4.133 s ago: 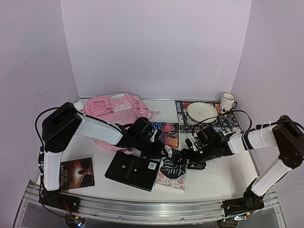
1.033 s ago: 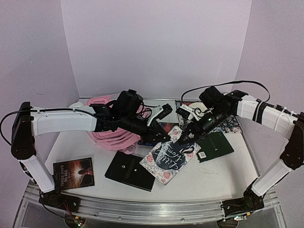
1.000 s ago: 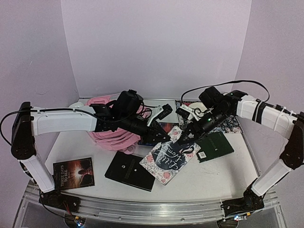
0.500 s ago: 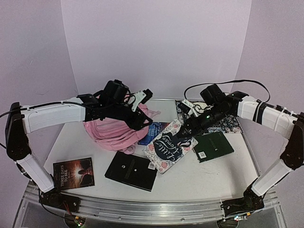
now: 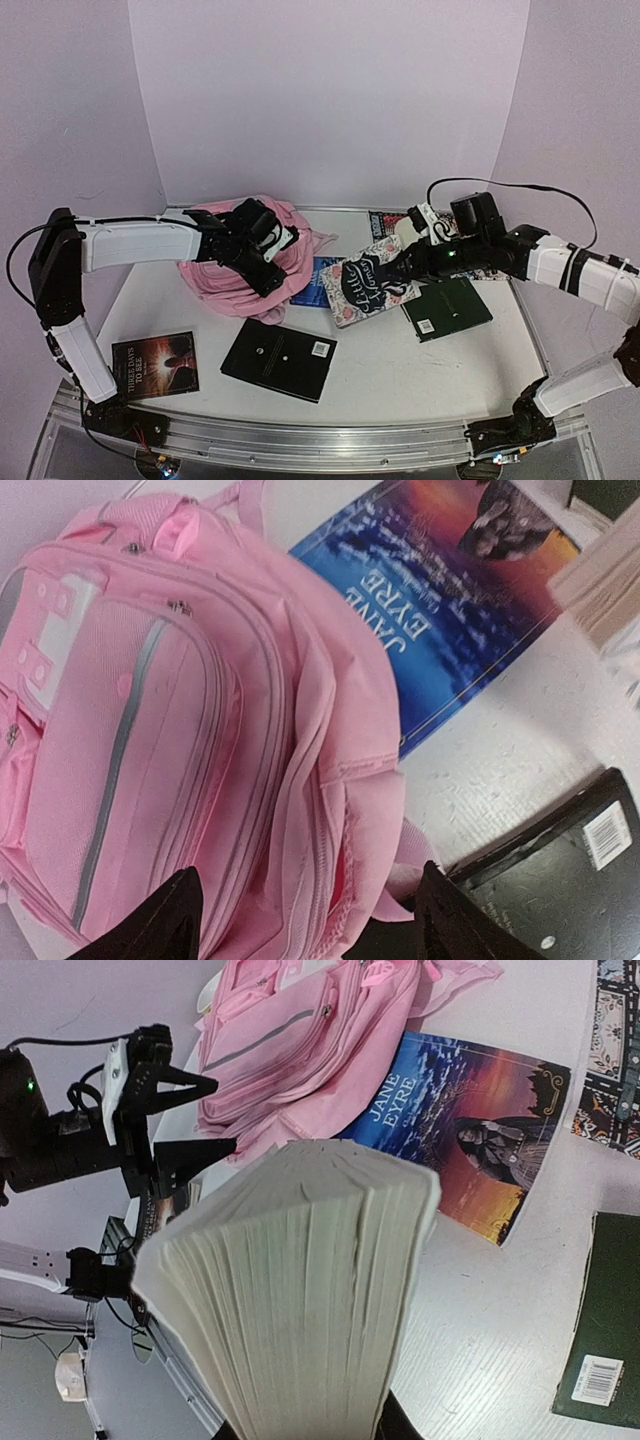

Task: Pack the student bag
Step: Pick up the largest pocket of the bag from the student bag.

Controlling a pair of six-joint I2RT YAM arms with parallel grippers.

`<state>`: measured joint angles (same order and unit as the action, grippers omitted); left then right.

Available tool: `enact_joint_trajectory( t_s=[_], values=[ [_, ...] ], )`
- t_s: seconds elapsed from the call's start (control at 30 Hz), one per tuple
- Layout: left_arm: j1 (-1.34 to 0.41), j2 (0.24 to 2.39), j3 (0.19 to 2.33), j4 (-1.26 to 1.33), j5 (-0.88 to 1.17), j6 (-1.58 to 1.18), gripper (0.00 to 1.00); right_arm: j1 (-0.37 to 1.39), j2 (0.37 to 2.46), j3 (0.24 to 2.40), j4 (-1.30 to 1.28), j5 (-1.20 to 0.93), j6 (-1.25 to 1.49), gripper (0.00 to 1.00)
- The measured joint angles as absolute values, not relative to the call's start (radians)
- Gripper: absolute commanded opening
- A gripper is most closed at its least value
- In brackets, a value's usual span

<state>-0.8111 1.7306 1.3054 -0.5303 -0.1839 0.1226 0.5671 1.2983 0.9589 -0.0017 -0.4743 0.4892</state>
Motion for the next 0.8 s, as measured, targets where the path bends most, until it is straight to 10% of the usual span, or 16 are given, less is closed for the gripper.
enact_joint_trajectory(
  t_s=[0.33, 0.8],
  values=[
    [-0.802, 1.773, 1.294, -0.613, -0.305, 0.123, 0.68, 0.567, 1.268, 0.876, 0.088, -0.411, 0.554, 0.00],
    [-0.798, 1.824, 1.296, -0.639, -0.421, 0.121, 0.36, 0.567, 1.259, 0.832, 0.147, -0.400, 0.597, 0.00]
  ],
)
